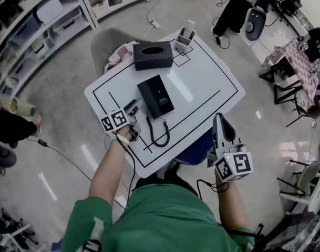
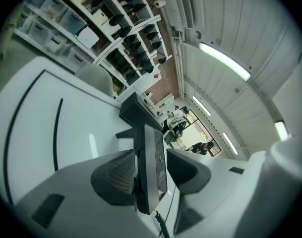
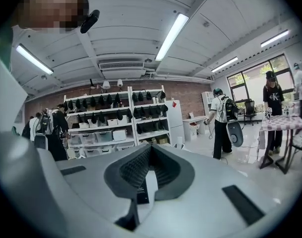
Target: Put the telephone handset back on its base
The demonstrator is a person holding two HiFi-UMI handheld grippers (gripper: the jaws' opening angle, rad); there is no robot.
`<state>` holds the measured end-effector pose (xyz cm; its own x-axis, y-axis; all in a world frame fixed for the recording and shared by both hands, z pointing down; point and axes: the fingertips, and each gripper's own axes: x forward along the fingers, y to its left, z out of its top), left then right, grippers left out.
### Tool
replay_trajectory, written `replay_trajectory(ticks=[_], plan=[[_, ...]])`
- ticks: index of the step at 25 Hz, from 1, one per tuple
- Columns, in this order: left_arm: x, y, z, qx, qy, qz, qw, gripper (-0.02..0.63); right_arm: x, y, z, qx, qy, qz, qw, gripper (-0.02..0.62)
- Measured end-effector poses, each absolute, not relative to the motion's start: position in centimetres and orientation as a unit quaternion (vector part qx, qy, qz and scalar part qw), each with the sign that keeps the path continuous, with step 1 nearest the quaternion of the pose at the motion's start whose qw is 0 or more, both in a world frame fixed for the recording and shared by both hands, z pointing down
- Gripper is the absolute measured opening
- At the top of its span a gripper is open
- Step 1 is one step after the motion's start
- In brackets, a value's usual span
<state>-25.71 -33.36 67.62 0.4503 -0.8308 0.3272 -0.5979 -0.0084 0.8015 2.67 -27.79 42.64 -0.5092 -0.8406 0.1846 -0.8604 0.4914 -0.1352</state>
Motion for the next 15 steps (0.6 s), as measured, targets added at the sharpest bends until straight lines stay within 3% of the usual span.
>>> replay_trajectory(ticks=[7, 15], plan=[[-27.4, -33.5, 54.3, 0.745, -0.554, -0.14, 0.344, 0.207, 2.1, -28.8, 39.3, 0.477, -0.875, 0.083, 0.012, 0.021], [-24.3, -30.5, 37.6, 0.809, -0.557, -0.118, 0.147, 0.198, 1.1, -29.3, 33.5, 0.449, -0.892, 0.049, -0.035, 0.021]])
